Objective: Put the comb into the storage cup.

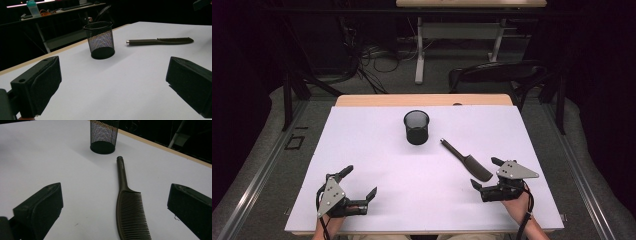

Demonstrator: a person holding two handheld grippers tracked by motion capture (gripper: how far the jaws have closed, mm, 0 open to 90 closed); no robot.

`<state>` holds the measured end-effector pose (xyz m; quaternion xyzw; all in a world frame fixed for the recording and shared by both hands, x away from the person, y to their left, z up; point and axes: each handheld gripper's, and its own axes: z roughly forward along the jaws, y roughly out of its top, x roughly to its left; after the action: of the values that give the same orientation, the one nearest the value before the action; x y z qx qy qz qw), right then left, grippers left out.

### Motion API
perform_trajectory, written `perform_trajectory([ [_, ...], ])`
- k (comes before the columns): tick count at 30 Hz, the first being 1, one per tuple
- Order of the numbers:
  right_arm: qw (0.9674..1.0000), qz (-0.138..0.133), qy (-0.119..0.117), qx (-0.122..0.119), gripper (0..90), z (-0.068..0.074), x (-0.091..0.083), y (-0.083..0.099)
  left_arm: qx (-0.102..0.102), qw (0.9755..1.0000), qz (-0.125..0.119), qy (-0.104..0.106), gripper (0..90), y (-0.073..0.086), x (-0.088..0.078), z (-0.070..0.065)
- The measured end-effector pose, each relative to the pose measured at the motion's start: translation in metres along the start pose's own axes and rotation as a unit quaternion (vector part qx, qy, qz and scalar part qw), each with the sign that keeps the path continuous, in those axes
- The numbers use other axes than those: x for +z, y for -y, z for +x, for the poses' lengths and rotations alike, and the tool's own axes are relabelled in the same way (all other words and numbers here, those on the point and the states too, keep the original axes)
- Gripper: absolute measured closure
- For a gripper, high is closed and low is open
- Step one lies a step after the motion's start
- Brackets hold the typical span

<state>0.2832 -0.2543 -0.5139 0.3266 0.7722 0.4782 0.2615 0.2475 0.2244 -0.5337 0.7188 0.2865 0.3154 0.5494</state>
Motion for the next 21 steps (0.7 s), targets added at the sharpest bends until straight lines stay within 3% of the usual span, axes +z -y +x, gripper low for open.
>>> perform_trajectory([
  [21, 0.9990, 0.042, -0.010, 0.012, 0.0, -0.017, 0.036, -0.019, 0.003, 1.0000, -0.003, 0.001, 0.1, -0.001, -0.002, 0.001],
])
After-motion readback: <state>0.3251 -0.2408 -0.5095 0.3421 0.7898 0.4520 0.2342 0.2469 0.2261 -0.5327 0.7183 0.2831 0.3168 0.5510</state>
